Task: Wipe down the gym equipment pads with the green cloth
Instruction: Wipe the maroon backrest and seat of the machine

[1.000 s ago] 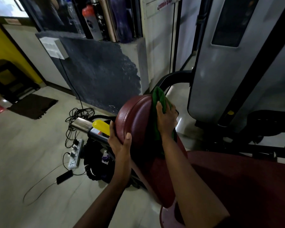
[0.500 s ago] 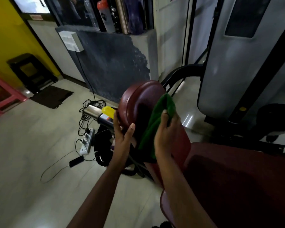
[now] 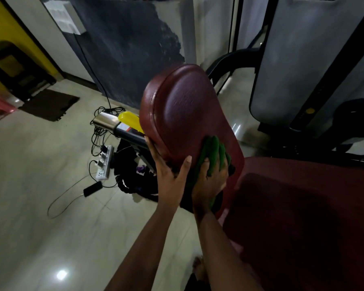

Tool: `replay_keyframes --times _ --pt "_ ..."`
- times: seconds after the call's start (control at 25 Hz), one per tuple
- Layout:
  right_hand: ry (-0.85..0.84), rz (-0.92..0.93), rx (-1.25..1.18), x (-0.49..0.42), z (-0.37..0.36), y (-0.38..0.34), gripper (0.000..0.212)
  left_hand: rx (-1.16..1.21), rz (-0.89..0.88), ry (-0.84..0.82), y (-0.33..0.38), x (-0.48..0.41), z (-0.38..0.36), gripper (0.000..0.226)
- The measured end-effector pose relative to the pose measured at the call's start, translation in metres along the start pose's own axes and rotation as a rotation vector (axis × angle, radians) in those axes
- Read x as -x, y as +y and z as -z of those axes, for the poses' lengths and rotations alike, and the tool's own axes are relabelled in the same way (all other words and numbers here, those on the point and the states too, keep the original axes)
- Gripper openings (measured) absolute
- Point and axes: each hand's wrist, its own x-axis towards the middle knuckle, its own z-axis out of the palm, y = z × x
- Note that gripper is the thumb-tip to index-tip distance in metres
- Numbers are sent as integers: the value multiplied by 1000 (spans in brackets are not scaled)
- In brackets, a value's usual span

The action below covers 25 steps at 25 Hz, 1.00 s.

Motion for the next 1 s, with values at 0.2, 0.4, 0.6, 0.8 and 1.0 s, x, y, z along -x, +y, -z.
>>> replay_keyframes --times 0.2,0.4,0.6,0.8,1.0 --pt "-49 -354 26 -2 23 56 82 -8 -2 -42 -12 -1 -1 95" --pt "-137 -129 -168 -44 32 2 70 -10 -6 -29 -11 1 0 93" --pt "-248 170 -93 -81 -9 -87 67 -63 -23 -60 -22 0 0 96" --pt "-135 146 -90 -110 -23 -56 64 -67 8 -29 -21 -1 1 99" --pt "-138 -194 -20 -131 -16 -1 46 -56 -16 -13 -21 -1 0 101"
